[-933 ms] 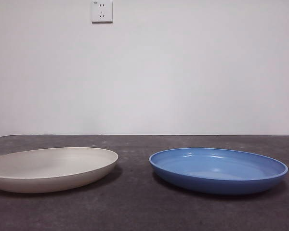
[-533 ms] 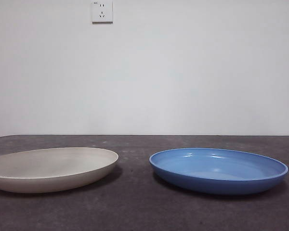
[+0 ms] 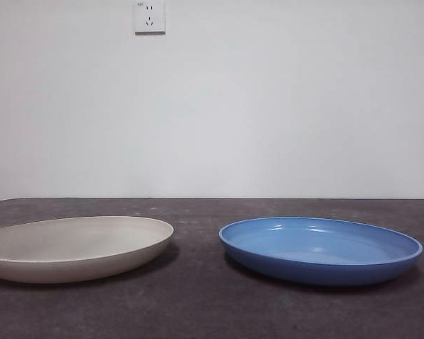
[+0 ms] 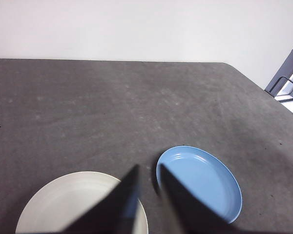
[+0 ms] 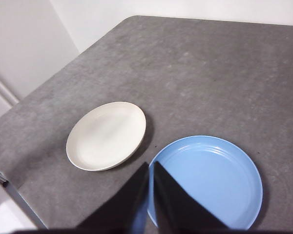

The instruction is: Pick up the white plate, put it on the blue plate, put it on desk

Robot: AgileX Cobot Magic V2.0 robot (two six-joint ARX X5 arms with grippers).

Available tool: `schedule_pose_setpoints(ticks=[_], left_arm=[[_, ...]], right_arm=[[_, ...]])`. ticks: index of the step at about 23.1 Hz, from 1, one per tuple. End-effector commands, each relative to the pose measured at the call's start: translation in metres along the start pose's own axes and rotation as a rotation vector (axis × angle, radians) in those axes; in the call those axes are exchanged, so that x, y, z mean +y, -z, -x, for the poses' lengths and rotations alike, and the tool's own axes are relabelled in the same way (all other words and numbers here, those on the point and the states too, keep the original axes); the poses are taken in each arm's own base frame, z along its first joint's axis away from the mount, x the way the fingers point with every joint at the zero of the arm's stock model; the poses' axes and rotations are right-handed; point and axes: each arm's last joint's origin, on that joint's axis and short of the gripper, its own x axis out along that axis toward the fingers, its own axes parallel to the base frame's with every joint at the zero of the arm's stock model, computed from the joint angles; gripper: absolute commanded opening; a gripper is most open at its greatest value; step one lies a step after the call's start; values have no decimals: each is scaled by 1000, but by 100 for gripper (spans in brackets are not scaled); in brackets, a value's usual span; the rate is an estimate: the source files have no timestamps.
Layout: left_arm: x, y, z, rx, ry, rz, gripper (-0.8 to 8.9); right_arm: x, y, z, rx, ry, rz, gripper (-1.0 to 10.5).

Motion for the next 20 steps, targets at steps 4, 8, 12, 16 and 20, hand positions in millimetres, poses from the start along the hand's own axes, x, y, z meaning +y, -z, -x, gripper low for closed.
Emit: schedule_pose_setpoints(ticks=[4, 8, 12, 16, 20], left_arm=[[-3, -7, 3, -32, 15, -25, 717], [-3, -6, 3, -24, 14, 0, 724], [-3, -5, 4, 2, 29, 84, 716], [-4, -9, 6, 56, 10, 128, 716], [-2, -17, 5, 121, 0, 166, 716]], right_arm=[[2, -5, 2, -17, 3, 23, 649], [2, -5, 2, -18, 2, 24, 685], [2, -5, 2, -17, 2, 23, 685], [2, -4, 2, -14, 2, 19, 685], [2, -4, 2, -13, -5, 9, 685]])
